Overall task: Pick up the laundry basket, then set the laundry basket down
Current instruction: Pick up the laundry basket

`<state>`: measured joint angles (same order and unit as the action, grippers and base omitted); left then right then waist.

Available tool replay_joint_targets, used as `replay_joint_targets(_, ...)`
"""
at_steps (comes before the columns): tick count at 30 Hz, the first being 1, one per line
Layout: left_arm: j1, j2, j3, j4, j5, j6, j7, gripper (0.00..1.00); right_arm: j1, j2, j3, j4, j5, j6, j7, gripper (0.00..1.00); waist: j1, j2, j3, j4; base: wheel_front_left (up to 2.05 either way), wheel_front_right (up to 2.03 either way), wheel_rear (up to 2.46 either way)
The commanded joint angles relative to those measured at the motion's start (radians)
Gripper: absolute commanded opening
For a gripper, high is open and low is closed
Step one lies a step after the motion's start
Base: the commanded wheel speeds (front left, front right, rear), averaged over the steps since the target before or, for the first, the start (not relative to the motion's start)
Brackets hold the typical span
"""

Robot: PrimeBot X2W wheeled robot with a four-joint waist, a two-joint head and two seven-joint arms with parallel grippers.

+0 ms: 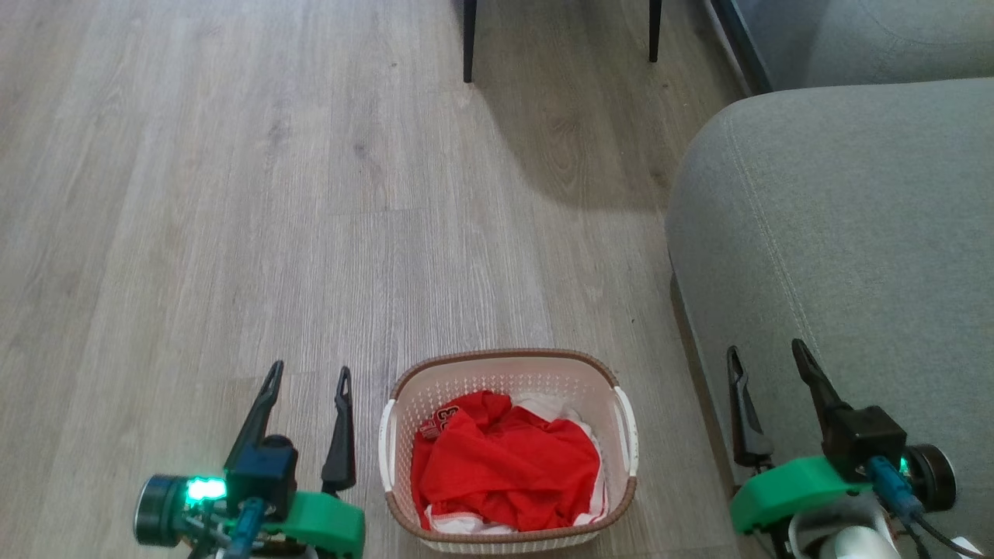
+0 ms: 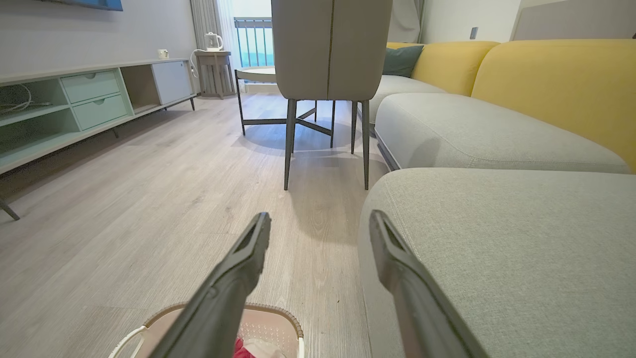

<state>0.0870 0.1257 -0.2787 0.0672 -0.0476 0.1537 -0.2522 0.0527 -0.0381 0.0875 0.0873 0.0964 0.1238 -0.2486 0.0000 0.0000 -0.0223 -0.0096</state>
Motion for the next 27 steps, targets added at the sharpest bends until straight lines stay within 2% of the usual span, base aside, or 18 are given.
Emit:
replay_joint_targets(1, -0.025, -0.001, 0.041, -0.028, -0.009, -0.003, -0.010, 1.00, -0.018, -0.012, 0.020, -0.036, -0.008, 0.007, -0.013, 1.00, 0.0000, 0.0000, 0.000, 0.000, 0.00, 0.00, 0.00)
replay_joint_targets(27, -0.030, -0.029, 0.069, -0.014, -0.002, -0.040, -0.010, 1.00, -0.026, -0.012, 0.009, -0.034, -0.009, 0.007, -0.013, 1.00, 0.0000, 0.0000, 0.041, 0.000, 0.00, 0.00, 0.00)
